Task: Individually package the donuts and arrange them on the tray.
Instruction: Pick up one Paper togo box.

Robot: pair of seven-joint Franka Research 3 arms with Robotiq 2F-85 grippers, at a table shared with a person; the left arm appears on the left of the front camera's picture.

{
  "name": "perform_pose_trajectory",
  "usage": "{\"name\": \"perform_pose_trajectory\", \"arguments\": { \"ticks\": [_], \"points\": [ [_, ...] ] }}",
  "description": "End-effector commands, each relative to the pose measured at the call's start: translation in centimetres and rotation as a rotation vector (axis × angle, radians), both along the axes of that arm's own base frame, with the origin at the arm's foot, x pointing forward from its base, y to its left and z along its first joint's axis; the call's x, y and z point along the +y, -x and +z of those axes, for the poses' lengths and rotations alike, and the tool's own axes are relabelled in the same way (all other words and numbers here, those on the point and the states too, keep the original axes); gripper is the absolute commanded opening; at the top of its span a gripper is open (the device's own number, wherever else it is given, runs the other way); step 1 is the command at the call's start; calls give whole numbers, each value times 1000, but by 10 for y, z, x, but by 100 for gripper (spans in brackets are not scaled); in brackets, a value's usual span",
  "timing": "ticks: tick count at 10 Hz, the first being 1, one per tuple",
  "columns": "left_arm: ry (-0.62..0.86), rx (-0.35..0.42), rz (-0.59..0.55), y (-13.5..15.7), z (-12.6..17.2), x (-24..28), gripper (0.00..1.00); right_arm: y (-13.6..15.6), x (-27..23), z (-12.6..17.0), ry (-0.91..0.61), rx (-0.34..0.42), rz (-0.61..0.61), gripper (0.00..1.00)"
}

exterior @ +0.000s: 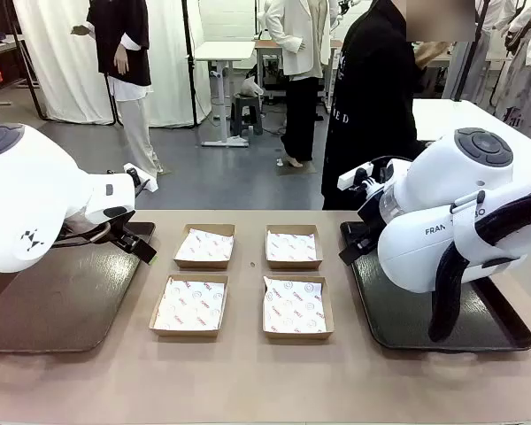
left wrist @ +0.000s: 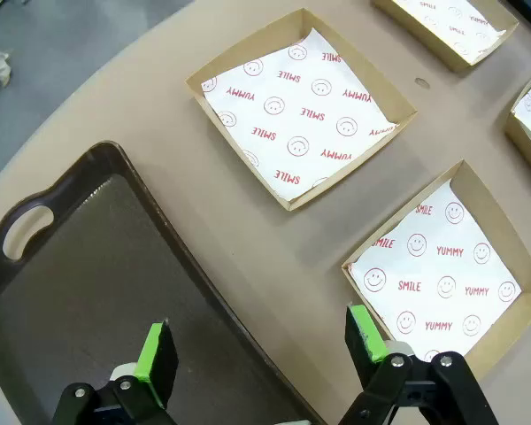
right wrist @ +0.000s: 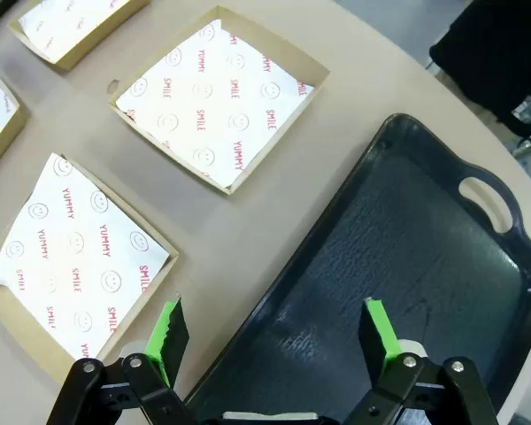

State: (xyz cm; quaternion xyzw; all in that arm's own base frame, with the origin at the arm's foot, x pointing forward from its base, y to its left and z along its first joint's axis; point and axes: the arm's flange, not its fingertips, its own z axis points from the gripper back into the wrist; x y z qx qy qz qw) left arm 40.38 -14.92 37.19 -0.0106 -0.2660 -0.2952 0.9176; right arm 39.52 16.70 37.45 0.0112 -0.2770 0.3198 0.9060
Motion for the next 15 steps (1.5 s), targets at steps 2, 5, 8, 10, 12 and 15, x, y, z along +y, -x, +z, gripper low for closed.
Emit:
{"name": "perform_pose_trajectory", "arguments": {
  "ticks": [2,5,8,10,12,15],
  "points": [
    [0,0,0,0,0,0,100,0,0,0,0,0,0,100],
    [0,0,0,0,0,0,100,0,0,0,0,0,0,100],
    [0,0,0,0,0,0,100,0,0,0,0,0,0,100],
    [0,0,0,0,0,0,100,0,0,0,0,0,0,100],
    [0,0,0,0,0,0,100,0,0,0,0,0,0,100],
    [0,0,0,0,0,0,100,0,0,0,0,0,0,100]
  ]
}}
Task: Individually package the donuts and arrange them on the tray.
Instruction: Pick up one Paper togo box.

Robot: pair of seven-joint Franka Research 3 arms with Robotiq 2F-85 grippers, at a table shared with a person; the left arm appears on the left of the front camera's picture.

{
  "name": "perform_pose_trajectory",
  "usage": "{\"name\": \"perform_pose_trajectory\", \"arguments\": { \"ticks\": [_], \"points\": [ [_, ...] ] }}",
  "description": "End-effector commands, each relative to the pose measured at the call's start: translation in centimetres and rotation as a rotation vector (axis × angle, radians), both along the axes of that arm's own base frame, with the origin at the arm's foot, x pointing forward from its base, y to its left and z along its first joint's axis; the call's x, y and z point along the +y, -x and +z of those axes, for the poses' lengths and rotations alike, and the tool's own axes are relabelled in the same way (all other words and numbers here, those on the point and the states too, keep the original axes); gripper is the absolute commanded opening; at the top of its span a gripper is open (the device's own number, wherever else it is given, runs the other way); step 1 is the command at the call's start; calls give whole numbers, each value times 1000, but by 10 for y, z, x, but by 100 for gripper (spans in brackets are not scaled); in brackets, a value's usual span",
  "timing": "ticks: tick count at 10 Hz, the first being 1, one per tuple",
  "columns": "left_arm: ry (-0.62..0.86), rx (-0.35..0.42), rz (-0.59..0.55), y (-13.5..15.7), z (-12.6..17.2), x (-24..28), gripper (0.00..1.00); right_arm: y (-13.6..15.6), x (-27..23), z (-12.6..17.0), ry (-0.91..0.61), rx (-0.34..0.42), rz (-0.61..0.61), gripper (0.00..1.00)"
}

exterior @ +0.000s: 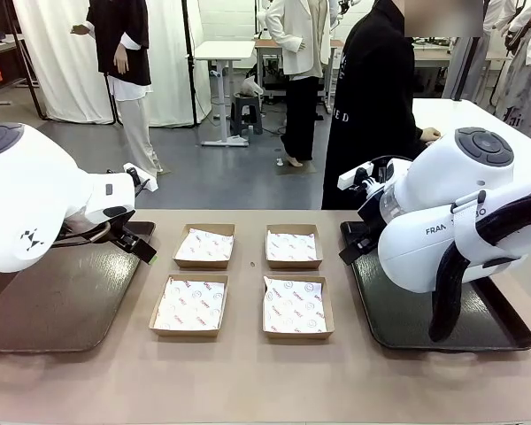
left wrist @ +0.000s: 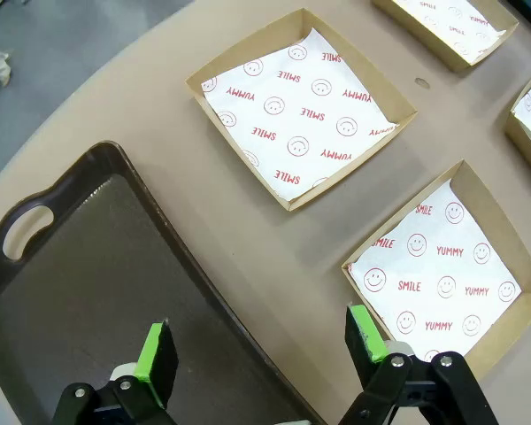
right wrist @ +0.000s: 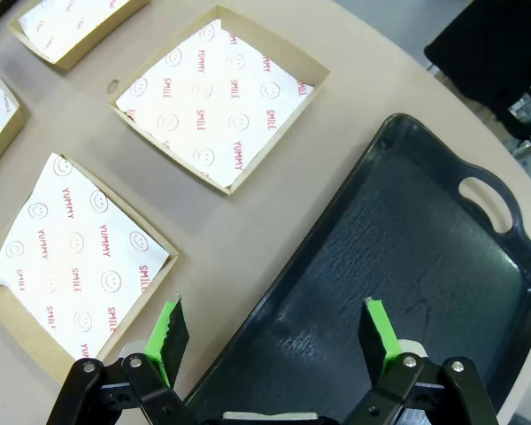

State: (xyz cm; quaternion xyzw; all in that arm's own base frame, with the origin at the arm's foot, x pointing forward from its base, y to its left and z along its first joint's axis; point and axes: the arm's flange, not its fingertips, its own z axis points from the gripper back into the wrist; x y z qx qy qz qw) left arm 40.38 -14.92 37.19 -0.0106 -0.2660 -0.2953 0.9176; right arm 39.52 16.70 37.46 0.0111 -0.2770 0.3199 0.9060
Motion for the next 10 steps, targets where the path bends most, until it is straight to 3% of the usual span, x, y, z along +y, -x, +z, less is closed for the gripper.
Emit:
{"name": "perform_pose_trajectory", "arguments": {
  "ticks": [1,2,3,6,8,10],
  "points": [
    [0,0,0,0,0,0,100,0,0,0,0,0,0,100],
    [0,0,0,0,0,0,100,0,0,0,0,0,0,100],
    [-23,35,13,18,6,18,100,17,-12,9,51,12,-16,100],
    [-37,80,-19,97,29,58,100,82,-62,29,107,80,19,100],
    [-26,113,-47,152,38,74,100,138,-86,40,125,104,108,100],
    [-33,117,-65,191,42,74,100,176,-94,46,139,95,154,100]
  ]
}}
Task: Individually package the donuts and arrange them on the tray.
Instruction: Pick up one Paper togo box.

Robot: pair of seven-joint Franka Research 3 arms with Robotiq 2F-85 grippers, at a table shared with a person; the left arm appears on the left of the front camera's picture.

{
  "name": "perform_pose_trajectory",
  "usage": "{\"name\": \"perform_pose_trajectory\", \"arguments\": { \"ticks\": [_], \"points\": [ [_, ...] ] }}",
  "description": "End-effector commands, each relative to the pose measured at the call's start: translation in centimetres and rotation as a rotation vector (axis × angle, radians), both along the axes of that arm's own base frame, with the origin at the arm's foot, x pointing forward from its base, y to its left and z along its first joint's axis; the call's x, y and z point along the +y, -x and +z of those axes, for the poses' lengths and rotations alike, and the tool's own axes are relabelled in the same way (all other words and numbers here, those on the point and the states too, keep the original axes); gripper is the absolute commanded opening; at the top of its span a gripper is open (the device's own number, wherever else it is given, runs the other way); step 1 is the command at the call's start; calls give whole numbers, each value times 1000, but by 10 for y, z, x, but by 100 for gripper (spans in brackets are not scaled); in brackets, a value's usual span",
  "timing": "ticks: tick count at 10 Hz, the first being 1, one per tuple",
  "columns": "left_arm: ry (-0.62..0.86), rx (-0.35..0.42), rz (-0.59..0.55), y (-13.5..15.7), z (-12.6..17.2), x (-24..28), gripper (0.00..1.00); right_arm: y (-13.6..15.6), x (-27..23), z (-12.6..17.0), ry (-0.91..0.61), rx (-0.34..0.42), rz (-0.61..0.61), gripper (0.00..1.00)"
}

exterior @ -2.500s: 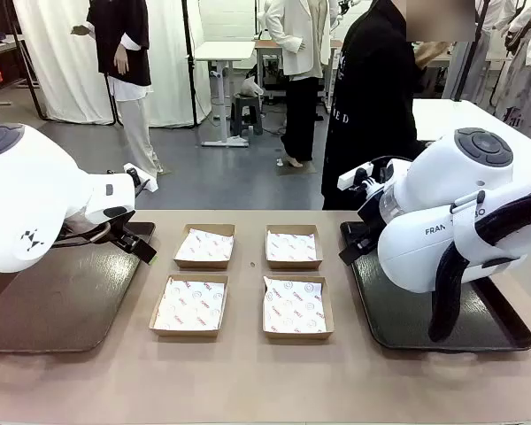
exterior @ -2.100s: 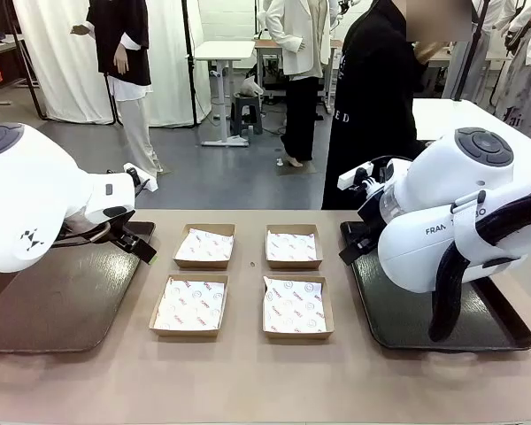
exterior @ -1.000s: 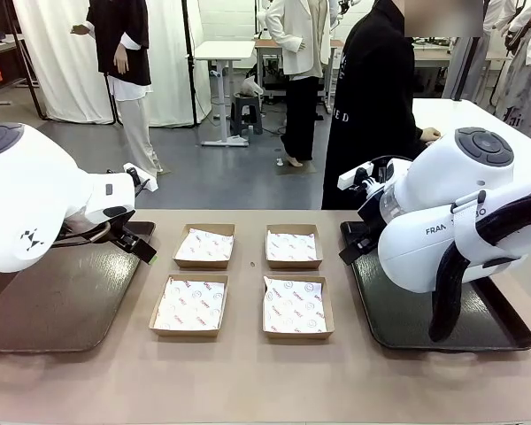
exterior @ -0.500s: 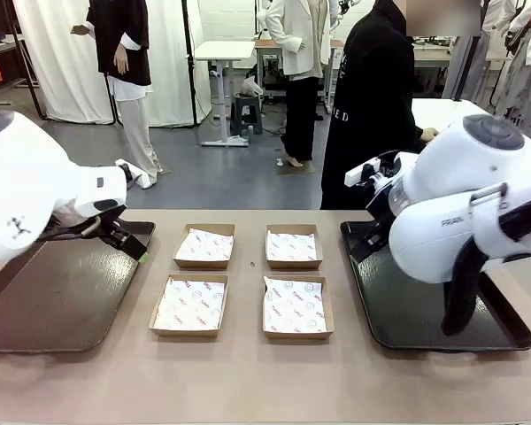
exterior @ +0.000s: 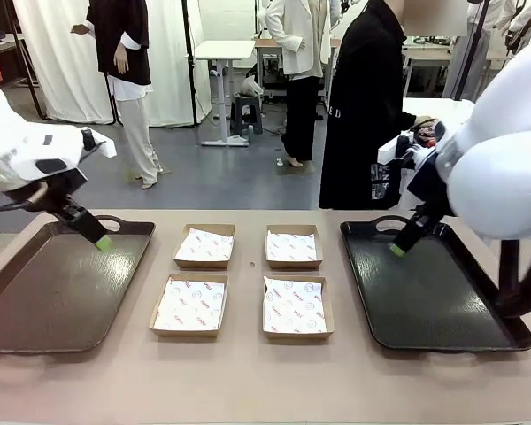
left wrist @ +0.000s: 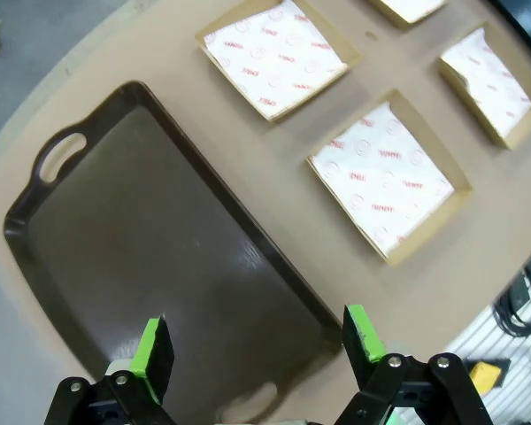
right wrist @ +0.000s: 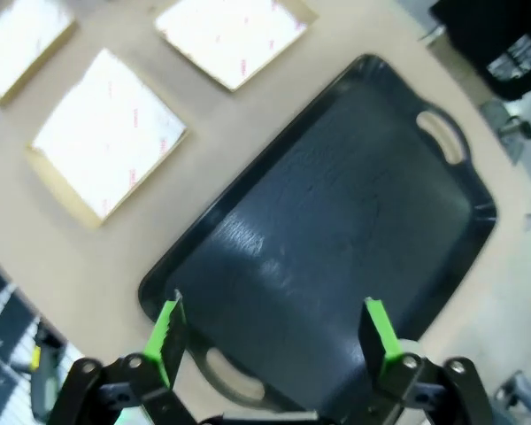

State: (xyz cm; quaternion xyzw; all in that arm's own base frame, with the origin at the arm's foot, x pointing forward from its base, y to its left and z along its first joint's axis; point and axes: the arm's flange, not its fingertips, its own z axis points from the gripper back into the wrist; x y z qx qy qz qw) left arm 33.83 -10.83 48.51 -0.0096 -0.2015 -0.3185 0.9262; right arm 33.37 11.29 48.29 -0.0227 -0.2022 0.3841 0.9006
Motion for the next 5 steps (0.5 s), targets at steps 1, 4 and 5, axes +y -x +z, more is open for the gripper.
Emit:
{"name": "perform_pose_trajectory", "arguments": {
  "ticks": [1,4,5],
  "points": [
    [13,-13,-19,130,-71,33,100,115,-41,-62,-8,-47,36,100],
    [-4,3,-9,17,17,2,100,16,-4,18,-1,-12,15,100],
    [-28,-43,-10,31,36,4,100,24,-11,38,38,-84,5,100]
  ]
}}
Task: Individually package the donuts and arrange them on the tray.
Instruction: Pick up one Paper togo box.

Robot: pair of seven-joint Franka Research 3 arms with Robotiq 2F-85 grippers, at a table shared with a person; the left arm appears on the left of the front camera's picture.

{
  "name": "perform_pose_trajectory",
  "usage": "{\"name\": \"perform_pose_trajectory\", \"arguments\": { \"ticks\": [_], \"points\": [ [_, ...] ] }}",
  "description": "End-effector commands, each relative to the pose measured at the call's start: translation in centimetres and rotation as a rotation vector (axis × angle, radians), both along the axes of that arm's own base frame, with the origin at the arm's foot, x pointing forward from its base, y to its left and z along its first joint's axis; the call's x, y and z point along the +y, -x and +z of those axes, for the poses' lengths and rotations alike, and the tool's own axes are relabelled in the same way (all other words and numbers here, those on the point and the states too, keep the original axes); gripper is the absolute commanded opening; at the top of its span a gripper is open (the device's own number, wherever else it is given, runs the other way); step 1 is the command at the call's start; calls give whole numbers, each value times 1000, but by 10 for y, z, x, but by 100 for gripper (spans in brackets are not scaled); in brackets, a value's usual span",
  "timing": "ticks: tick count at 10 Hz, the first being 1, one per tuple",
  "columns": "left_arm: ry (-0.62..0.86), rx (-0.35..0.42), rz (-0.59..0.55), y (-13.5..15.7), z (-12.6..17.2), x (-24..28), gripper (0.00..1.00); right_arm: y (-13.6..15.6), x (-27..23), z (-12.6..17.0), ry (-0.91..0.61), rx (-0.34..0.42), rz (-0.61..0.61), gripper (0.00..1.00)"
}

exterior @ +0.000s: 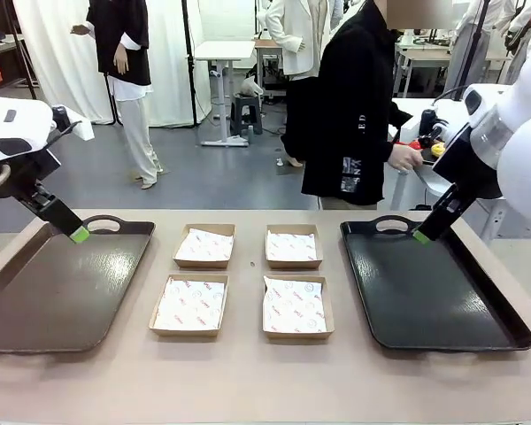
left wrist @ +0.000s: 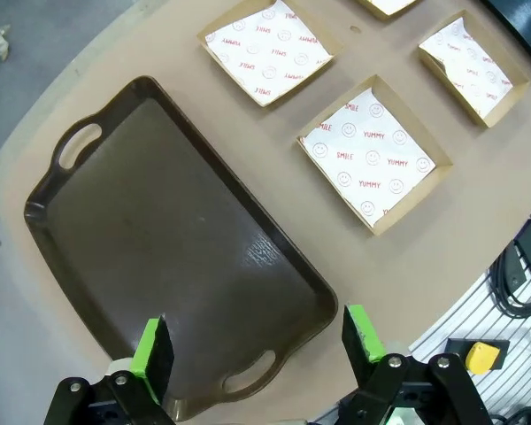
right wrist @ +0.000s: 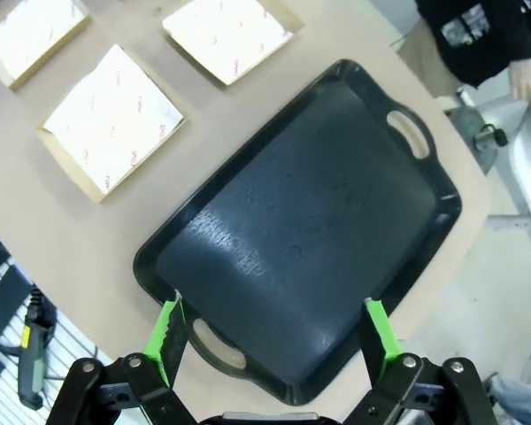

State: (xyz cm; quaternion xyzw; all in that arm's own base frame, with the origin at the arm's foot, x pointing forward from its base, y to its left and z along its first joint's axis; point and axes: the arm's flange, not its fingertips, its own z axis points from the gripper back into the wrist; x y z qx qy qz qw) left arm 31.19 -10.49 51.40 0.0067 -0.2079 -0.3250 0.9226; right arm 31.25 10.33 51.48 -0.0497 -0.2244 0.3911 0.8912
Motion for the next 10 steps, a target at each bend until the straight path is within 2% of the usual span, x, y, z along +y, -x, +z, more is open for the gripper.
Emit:
{"name": "perform_pose_trajectory", "arguments": {
  "ticks": [1,2,3,4,5,6,8,10],
  "points": [
    [286,19,31,-2,13,17,100,-8,-23,4,-348,148,-114,100],
    [555,43,113,-6,19,40,100,-15,-45,2,-578,248,-151,100],
    [780,97,162,7,20,60,100,-14,-70,-3,-828,383,-184,100],
    [966,179,162,2,23,81,100,-17,-94,-9,-1000,476,-218,100],
    [1075,221,210,4,19,102,100,-16,-119,-22,-1134,614,-242,100],
    [1144,291,263,15,7,114,100,-12,-143,-33,-1187,682,-271,100],
    [1192,364,385,18,-8,146,100,-9,-186,-51,-1255,720,-365,100],
    [1195,435,479,20,-30,176,100,-7,-227,-74,-1238,785,-448,100]
  ]
}}
